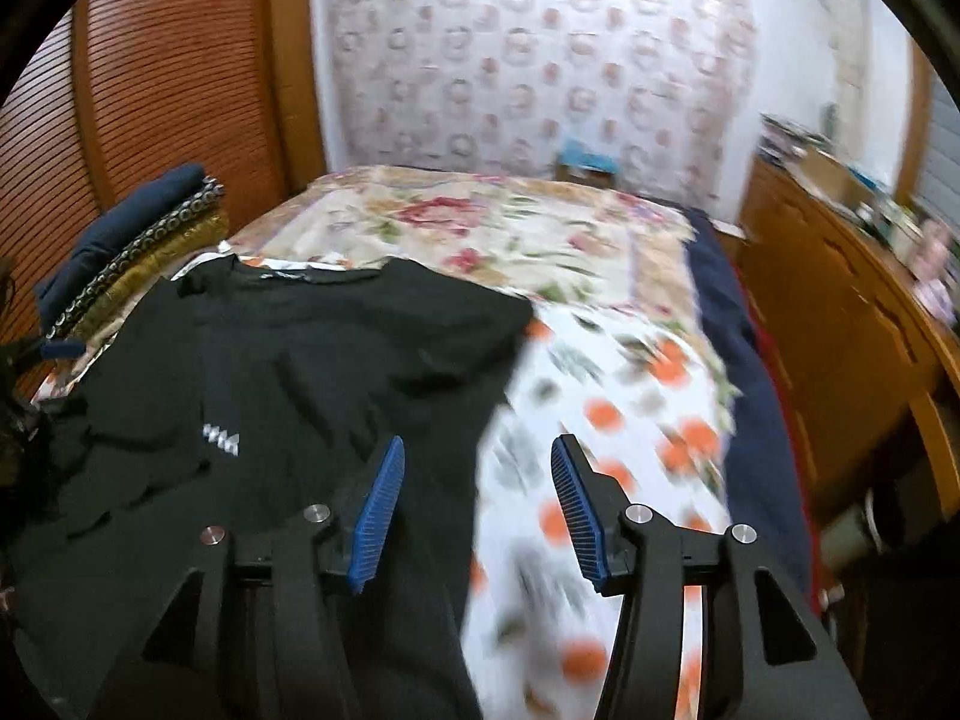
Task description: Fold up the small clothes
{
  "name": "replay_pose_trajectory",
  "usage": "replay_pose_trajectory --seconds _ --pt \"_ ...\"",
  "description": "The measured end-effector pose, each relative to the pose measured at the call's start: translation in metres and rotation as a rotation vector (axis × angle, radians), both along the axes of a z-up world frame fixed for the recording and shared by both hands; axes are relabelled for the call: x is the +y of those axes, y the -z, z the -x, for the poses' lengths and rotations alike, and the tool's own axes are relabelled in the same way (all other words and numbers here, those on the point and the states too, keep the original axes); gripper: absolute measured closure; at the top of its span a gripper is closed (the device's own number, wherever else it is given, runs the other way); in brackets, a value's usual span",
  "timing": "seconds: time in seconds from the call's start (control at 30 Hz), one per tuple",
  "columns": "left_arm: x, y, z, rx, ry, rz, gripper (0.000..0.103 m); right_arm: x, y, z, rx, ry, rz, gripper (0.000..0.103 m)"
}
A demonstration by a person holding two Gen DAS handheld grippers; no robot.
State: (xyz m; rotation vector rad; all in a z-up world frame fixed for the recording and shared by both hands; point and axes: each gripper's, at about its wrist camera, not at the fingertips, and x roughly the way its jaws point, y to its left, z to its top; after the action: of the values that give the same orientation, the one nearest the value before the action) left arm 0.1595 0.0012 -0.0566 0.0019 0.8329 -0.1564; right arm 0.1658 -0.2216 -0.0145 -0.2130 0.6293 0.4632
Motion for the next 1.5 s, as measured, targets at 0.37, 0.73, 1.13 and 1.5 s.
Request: replay_pose_trajectory --seconds 0.37,0.73,1.13,1.5 --pt "0.011 0.014 -0.057 0.088 -0.114 -0.037 0.034 0.024 0.026 -0.058 0.066 -0.007 0.066 0.049" --pt "0.019 0.027 -0.079 0.152 -0.135 -0.025 0.034 0.024 0.02 -0.06 0.077 0.005 0.042 0.039" --pt "0.034 0.011 -0.077 0.076 -0.113 0.033 0.092 0.022 0.023 -0.064 0.079 0.019 0.045 0.031" --pt "0.042 -0.013 -0.072 -0.005 -0.132 0.016 0.092 0.02 0.023 -0.065 0.078 0.02 0.045 0.029"
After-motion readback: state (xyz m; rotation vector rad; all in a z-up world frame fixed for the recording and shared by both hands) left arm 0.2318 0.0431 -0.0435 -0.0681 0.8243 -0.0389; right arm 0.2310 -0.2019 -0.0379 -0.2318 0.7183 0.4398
